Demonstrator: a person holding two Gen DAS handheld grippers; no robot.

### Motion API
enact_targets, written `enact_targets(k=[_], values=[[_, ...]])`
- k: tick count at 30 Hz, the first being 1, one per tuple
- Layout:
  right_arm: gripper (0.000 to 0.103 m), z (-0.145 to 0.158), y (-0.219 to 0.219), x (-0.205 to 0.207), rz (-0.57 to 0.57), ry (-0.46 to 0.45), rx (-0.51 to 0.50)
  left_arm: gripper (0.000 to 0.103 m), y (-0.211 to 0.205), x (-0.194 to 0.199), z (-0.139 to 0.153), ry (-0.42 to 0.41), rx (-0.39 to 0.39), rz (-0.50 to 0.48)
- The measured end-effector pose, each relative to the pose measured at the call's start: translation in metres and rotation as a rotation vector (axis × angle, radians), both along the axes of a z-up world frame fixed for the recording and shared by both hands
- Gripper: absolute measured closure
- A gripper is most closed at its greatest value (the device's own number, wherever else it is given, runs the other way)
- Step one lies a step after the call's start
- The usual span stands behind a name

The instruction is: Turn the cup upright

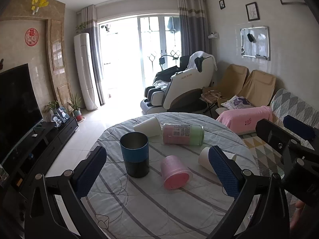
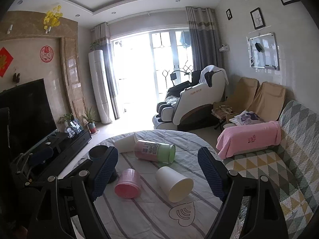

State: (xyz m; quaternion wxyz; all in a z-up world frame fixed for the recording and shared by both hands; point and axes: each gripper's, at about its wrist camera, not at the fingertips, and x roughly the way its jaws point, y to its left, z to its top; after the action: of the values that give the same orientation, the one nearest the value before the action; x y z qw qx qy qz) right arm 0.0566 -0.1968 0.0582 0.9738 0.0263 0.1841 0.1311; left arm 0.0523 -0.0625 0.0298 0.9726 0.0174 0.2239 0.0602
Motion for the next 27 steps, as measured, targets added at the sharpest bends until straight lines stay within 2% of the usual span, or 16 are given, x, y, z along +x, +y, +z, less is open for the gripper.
enact_targets(k=[16, 27], values=[[0.020, -0.006, 0.003, 0.008, 0.008, 0.041, 0.001, 0.000, 0.002, 0.007, -0.010, 0.020, -0.004, -0.007], [0.020, -0.012, 0.009, 0.029, -0.001, 0.123, -0.017, 0.000, 0.004, 0.025, -0.016, 0.094, -0.001, -0.009]])
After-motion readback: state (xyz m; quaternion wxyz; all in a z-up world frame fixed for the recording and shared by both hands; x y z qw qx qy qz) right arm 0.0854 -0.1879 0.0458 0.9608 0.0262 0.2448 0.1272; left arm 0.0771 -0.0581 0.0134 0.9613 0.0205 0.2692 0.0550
